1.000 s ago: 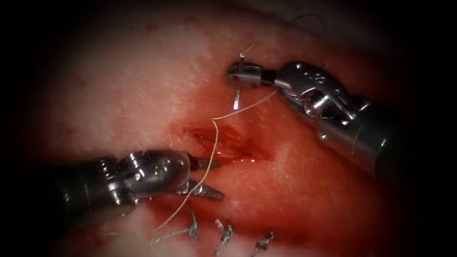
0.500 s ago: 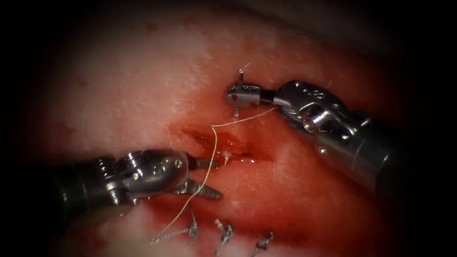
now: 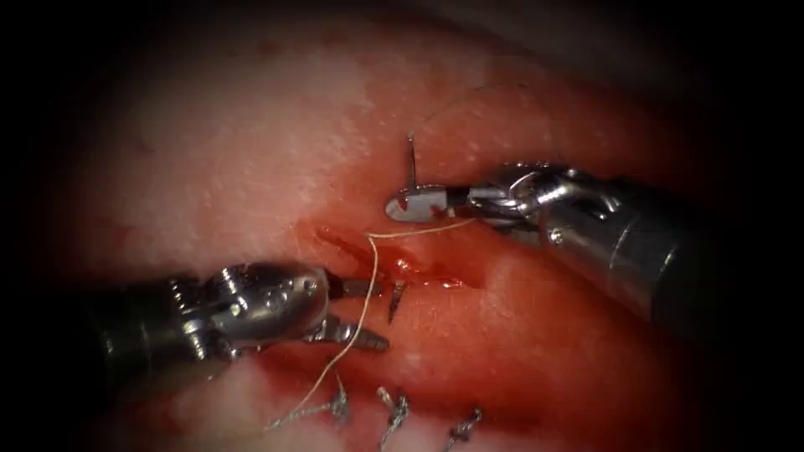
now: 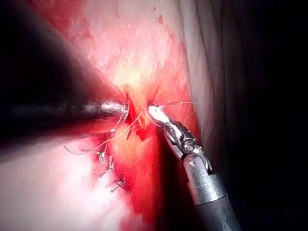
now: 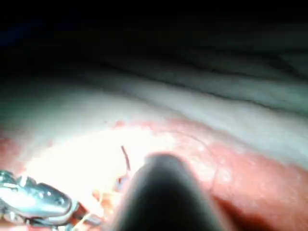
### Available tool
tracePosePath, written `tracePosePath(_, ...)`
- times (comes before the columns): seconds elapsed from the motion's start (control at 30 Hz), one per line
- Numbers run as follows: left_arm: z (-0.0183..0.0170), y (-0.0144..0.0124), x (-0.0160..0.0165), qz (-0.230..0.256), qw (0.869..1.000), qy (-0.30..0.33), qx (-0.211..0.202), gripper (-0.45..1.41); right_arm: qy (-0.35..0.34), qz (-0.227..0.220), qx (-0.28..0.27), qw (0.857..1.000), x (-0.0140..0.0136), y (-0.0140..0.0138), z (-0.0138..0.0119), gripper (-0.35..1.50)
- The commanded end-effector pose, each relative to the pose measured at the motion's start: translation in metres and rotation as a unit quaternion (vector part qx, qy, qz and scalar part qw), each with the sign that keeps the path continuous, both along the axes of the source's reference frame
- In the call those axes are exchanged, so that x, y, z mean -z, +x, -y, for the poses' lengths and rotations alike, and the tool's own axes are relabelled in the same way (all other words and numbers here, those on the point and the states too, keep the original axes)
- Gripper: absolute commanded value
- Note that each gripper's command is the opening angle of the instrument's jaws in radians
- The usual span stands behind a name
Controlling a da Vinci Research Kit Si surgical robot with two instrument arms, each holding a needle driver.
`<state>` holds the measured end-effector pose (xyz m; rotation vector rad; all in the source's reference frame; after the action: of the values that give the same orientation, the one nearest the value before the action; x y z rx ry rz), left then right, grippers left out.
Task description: Wound Closure
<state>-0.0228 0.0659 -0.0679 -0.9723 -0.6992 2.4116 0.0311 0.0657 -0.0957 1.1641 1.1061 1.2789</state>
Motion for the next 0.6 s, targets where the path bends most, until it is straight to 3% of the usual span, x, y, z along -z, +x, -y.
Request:
tracePosePath(0.03, -0.0002, -0.0005, -0.0005, 0.001, 1.0, -0.001, -0.001, 0.46, -0.001, 0.002, -0.016, 1.0, 0.0001, 0.0009, -0.0008, -0.33)
tracePosePath(0.1, -0.0001, -0.0006, -0.0005, 0.001, 1.0, -0.001, -0.001, 0.46, -0.068, 0.023, -0.049, 0.996, -0.0004, 0.0014, -0.0018, 0.61)
tracePosePath(0.13, -0.0001, -0.0006, -0.0005, 0.001, 1.0, -0.001, -0.001, 0.46, -0.119, 0.031, -0.055, 0.991, -0.0006, 0.0014, -0.0022, 0.78)
tracePosePath(0.17, -0.0001, -0.0006, -0.0005, 0.001, 1.0, -0.001, -0.001, 0.46, -0.16, 0.047, -0.069, 0.984, -0.0009, 0.0013, -0.0029, 1.1)
tracePosePath(0.23, -0.0001, -0.0006, -0.0005, 0.001, 1.0, -0.001, -0.001, 0.46, -0.223, 0.064, -0.075, 0.97, -0.0011, 0.0009, -0.0037, 1.15)
tracePosePath(0.43, -0.0001, -0.0006, -0.0005, 0.0, 1.0, -0.001, -0.003, 0.46, -0.317, 0.112, -0.1, 0.936, 0.0003, 0.0004, -0.0057, 1.26)
tracePosePath(0.6, 0.0003, -0.001, 0.0004, -0.008, 1.0, 0.004, -0.008, 0.46, -0.346, 0.129, -0.107, 0.923, 0.0014, 0.0004, -0.0062, 1.23)
